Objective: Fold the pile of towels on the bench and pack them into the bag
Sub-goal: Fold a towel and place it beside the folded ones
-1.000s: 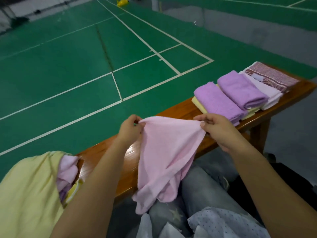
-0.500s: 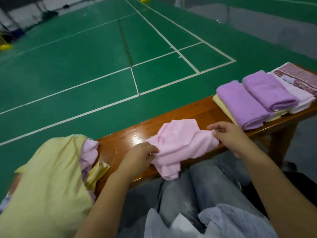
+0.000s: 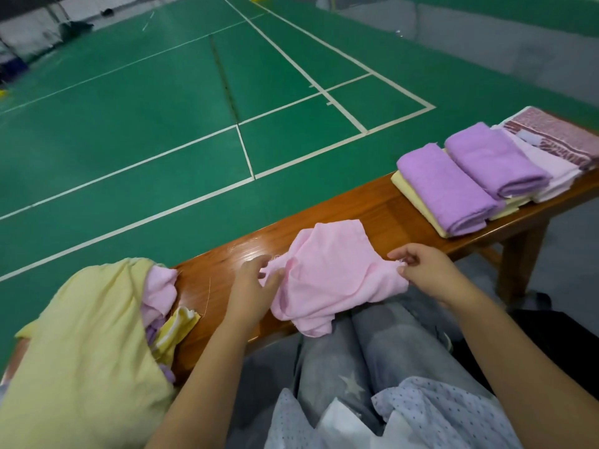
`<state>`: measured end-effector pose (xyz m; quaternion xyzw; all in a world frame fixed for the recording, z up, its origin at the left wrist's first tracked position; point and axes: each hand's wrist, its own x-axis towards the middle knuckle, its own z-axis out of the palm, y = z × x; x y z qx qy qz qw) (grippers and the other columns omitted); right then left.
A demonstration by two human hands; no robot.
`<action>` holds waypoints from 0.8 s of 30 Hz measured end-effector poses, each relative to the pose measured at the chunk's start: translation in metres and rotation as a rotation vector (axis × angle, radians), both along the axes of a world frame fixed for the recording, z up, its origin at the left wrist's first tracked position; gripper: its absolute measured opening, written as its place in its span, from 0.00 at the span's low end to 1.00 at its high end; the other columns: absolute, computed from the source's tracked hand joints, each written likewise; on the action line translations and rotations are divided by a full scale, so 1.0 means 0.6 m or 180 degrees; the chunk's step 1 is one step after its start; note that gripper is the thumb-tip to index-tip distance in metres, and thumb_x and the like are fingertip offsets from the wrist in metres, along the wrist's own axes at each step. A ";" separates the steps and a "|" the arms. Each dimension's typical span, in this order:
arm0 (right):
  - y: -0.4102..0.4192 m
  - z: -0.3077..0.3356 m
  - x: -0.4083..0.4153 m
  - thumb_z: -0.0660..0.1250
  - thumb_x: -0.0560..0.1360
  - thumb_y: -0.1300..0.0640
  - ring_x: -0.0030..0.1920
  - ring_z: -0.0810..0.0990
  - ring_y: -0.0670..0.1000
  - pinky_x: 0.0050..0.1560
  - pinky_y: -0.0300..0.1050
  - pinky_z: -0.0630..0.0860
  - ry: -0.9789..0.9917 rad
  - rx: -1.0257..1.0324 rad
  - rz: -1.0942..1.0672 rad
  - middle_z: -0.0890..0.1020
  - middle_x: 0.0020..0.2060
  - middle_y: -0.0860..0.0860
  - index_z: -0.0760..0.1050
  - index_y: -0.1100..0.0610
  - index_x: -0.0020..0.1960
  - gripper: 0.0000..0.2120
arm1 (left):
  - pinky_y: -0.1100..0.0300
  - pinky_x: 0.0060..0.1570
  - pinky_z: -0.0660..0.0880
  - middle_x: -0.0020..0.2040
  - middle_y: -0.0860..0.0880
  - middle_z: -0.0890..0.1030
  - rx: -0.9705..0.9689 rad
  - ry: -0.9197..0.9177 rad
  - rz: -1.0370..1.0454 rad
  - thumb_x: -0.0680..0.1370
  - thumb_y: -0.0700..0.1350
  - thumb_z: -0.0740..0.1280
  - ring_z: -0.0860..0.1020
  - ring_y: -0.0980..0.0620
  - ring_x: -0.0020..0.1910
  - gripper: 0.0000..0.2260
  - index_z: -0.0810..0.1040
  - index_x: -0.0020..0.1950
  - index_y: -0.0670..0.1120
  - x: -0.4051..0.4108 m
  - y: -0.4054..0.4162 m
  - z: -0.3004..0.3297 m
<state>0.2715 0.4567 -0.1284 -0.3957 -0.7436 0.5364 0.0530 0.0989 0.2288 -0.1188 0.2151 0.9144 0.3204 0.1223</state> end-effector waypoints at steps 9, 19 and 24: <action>0.024 0.026 -0.003 0.61 0.79 0.64 0.53 0.74 0.53 0.43 0.43 0.72 0.0314 0.0122 -0.0423 0.77 0.53 0.52 0.75 0.53 0.53 0.09 | 0.57 0.44 0.76 0.41 0.48 0.79 0.1194 -0.0499 0.0727 0.80 0.44 0.64 0.77 0.49 0.42 0.07 0.77 0.42 0.48 -0.063 0.004 0.066; 0.054 0.098 -0.038 0.62 0.79 0.64 0.58 0.74 0.54 0.60 0.53 0.76 0.1159 0.0152 -0.0790 0.77 0.55 0.52 0.75 0.51 0.52 0.09 | 0.57 0.49 0.76 0.42 0.46 0.78 0.2172 -0.0470 0.0856 0.80 0.43 0.64 0.76 0.51 0.43 0.07 0.76 0.43 0.44 -0.076 -0.048 0.140; 0.067 0.086 -0.036 0.64 0.78 0.63 0.58 0.76 0.57 0.59 0.57 0.77 0.1083 0.0018 -0.0818 0.79 0.55 0.54 0.78 0.49 0.49 0.10 | 0.55 0.45 0.77 0.40 0.45 0.74 0.1698 -0.0602 0.0574 0.79 0.43 0.66 0.73 0.48 0.41 0.07 0.73 0.44 0.42 -0.057 -0.065 0.127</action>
